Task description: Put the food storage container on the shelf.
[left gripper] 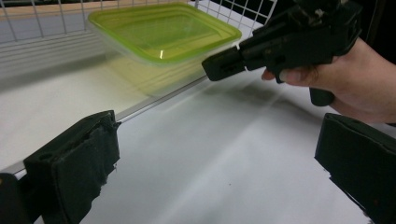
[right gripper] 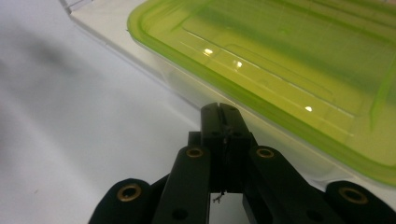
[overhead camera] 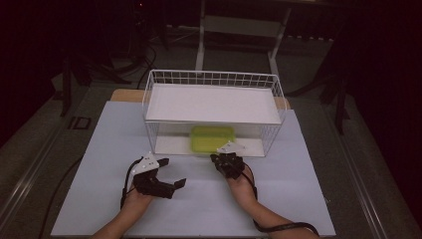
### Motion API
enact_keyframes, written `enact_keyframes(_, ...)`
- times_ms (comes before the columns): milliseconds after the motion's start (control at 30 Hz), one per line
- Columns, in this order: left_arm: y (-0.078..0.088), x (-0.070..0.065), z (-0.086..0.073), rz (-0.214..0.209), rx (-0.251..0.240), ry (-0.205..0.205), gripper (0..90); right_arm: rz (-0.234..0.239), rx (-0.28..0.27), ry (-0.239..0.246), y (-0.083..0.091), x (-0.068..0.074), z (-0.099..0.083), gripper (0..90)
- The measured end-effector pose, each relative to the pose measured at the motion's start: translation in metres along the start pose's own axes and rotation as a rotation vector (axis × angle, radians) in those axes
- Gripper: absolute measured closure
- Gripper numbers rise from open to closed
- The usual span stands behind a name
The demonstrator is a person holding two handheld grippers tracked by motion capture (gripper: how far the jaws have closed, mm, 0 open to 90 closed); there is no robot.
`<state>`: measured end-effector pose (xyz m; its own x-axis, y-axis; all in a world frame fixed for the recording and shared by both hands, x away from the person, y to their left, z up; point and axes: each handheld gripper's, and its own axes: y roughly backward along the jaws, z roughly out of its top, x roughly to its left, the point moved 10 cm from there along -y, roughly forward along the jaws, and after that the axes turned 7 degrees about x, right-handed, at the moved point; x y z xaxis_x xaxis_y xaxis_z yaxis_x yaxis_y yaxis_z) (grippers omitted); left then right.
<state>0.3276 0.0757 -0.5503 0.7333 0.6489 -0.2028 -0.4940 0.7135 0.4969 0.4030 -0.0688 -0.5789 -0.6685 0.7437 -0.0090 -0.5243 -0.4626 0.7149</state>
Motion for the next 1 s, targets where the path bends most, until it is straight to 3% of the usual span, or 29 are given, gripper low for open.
enact_keyframes(200, 0.001, -0.001, 0.0, 0.006, 0.005, -0.021, 0.3, -0.019, -0.009, -0.01, -0.007, -0.006, 0.012, 89.8)
enact_keyframes(300, 0.001, -0.001, 0.0, -0.002, -0.001, -0.008, 0.3, -0.03, -0.008, -0.015, -0.009, -0.01, 0.015, 89.8)
enact_keyframes(467, 0.002, 0.001, 0.0, -0.003, -0.006, -0.004, 0.3, -0.077, -0.016, -0.045, -0.014, -0.031, 0.023, 89.7)
enact_keyframes(633, 0.002, 0.002, -0.001, 0.004, 0.004, -0.012, 0.3, -0.098, -0.033, -0.055, -0.017, -0.041, 0.031, 89.7)
enact_keyframes(933, 0.003, 0.003, -0.001, 0.001, -0.001, -0.001, 0.3, -0.098, -0.035, -0.064, -0.022, -0.041, 0.035, 89.8)
enact_keyframes(1000, 0.003, 0.003, -0.001, 0.003, 0.002, -0.007, 0.3, -0.108, -0.038, -0.039, -0.023, -0.04, 0.035, 89.7)
